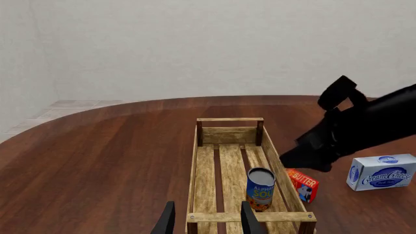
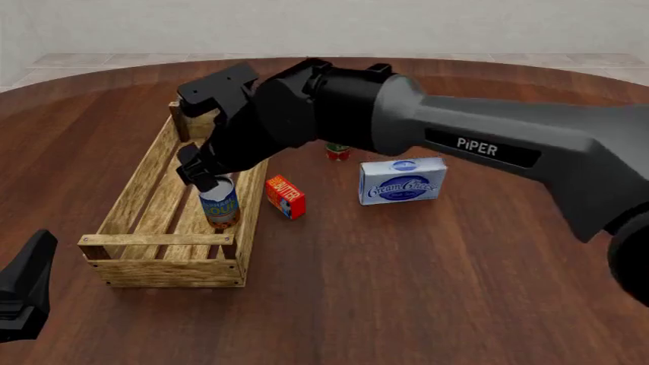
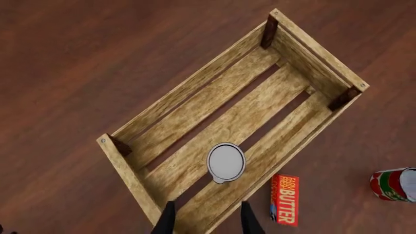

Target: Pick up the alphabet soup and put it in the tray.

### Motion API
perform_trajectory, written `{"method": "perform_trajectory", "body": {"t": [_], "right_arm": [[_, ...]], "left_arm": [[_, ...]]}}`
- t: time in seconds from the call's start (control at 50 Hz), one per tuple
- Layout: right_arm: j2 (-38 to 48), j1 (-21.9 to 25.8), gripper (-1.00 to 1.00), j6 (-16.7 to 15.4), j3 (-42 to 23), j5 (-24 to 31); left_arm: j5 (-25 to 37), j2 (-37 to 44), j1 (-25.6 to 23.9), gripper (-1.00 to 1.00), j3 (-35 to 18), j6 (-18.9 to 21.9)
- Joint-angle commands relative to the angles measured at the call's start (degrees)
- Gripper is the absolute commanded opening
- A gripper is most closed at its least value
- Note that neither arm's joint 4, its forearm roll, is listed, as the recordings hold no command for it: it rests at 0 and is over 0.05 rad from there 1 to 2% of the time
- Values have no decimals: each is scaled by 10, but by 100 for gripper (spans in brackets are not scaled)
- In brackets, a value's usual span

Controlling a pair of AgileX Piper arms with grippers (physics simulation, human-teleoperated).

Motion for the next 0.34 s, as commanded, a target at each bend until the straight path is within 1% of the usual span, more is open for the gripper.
{"method": "perform_trajectory", "body": {"t": [0.02,0.34], "right_arm": [[-62,7,100,8,64,-18],[-132,7,100,17,141,-41]], "left_arm": [[-3,2,1,100,0,0],[-11,9,1,100,2,0]]}}
